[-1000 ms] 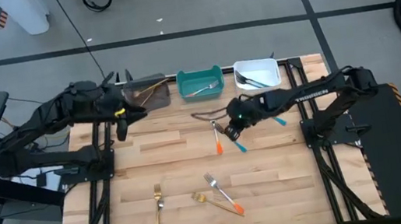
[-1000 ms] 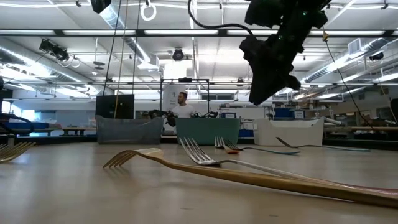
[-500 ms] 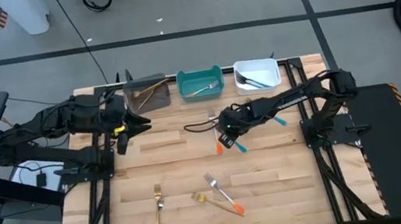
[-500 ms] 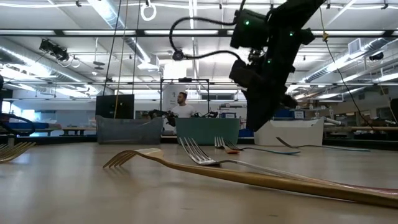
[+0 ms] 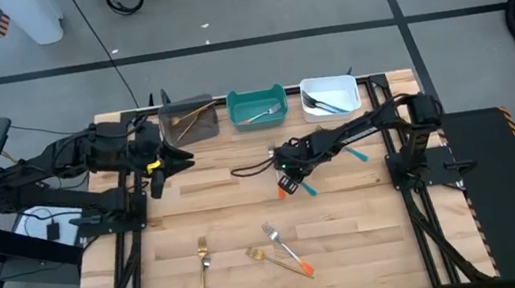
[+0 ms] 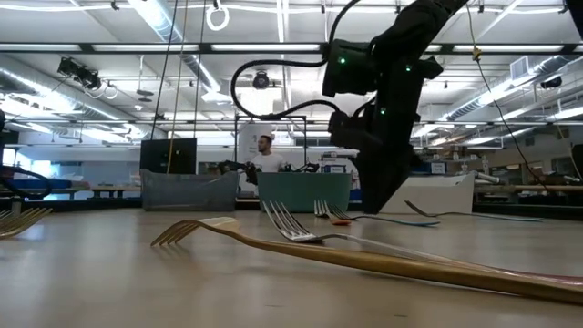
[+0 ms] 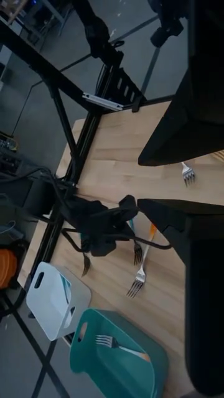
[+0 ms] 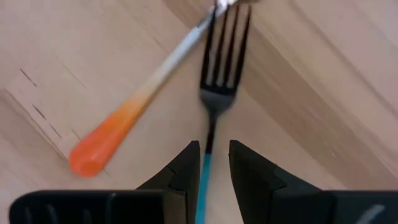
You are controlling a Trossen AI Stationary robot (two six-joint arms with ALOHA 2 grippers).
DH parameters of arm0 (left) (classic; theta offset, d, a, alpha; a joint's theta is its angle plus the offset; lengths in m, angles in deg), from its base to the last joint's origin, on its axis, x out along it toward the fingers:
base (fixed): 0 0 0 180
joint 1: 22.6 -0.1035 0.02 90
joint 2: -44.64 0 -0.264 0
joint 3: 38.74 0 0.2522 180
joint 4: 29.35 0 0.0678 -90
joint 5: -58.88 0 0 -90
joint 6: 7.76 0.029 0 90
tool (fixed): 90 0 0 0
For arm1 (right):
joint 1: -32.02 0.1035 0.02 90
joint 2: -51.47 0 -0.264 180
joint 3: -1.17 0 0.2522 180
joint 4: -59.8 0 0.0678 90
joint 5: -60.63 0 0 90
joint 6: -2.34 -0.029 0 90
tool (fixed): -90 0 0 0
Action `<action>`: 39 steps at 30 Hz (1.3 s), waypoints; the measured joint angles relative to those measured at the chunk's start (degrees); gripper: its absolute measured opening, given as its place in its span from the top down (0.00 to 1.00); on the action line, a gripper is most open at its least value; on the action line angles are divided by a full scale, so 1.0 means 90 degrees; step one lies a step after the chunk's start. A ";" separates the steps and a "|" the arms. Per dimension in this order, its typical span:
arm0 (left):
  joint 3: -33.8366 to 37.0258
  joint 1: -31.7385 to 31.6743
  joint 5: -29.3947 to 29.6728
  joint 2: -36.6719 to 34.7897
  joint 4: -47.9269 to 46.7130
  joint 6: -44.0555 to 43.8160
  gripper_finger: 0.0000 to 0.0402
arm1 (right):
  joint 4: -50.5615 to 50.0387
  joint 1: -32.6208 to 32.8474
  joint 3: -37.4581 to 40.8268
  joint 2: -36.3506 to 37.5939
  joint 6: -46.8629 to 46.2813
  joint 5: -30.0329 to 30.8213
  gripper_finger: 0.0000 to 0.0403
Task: Sort silverware by color (type)
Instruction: Put the blue fork into the white bin
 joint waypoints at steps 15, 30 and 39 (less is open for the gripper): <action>0.0000 -0.0002 0.0138 0.0002 0.0083 0.0005 0.74 | -0.0343 -0.0001 -0.0052 -0.0451 0.0160 0.0301 0.85; 0.0000 -0.0005 0.0502 0.0002 0.0078 -0.0155 0.74 | -0.0852 -0.0340 0.0029 0.1169 0.0797 0.0471 0.99; 0.0000 -0.0012 0.1975 0.0002 0.0078 0.0093 0.74 | -0.0283 -0.1563 0.0021 0.3010 0.2689 0.3314 0.99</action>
